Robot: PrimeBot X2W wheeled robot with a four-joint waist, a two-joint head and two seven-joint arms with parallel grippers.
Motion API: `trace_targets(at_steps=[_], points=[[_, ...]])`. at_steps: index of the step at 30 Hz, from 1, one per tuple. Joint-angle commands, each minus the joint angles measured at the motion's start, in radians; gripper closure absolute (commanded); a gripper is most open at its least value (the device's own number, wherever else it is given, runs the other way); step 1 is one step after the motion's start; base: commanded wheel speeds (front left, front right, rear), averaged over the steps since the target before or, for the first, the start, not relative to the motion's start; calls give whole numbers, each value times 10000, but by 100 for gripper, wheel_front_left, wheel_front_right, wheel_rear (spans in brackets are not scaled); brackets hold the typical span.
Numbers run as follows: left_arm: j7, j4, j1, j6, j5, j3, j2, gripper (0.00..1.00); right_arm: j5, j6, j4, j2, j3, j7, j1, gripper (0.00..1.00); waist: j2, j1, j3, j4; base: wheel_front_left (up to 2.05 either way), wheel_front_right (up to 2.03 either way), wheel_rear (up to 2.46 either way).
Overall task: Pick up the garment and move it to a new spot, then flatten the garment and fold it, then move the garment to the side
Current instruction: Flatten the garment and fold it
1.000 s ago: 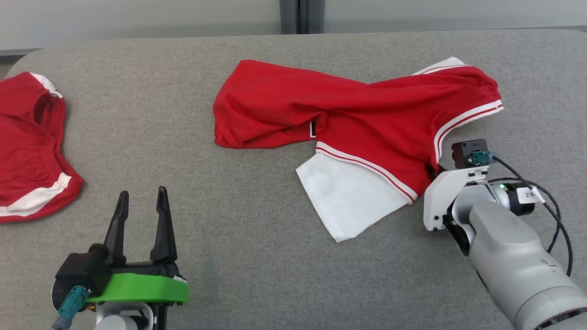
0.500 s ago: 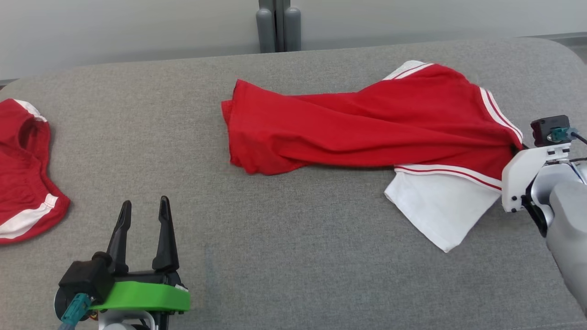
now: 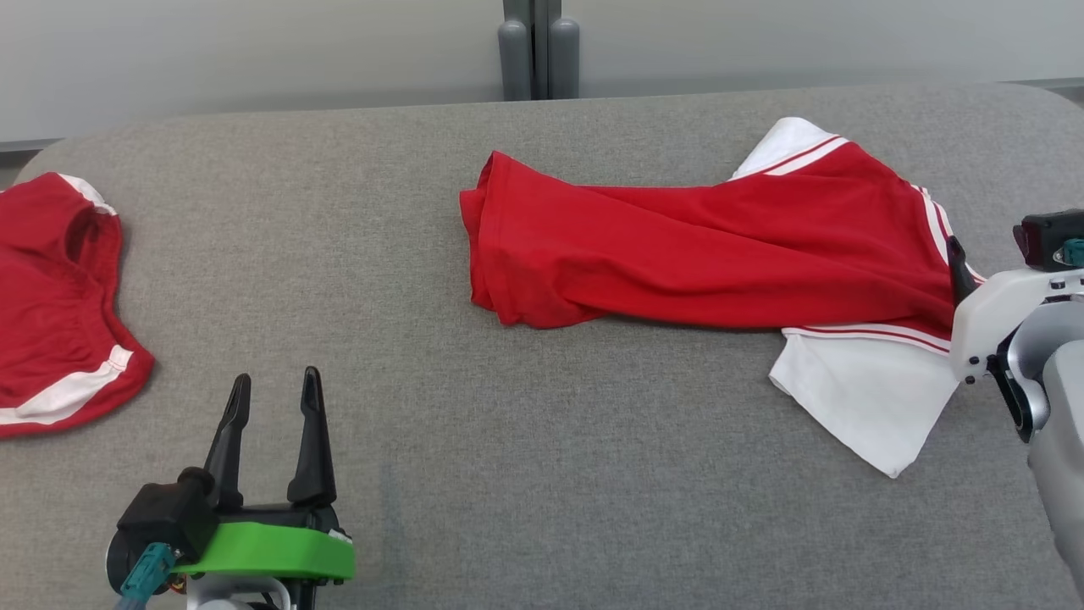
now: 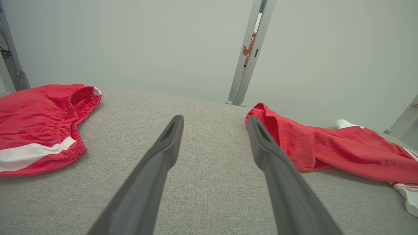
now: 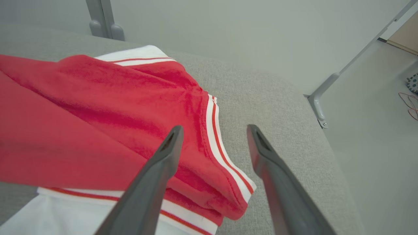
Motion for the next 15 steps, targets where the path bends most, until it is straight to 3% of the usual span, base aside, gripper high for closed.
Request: trace_targets(at_steps=[1,6,15], points=[[-9,31,132,-49,44,64,22,0,-173,-17,-436,231,-227,-267,452,0,0,0,-86,60,0,0,0],[-7,21,250,-26,32,201,20,0,-385,-17,-2675,1227,-820,-1326,1794,0,0,0,-244,21,0,0,0],[-9,24,314,62,29,257,22,0,-114,-17,-5501,2407,-526,-2284,4144,0,0,0,-510,-141,0,0,0]])
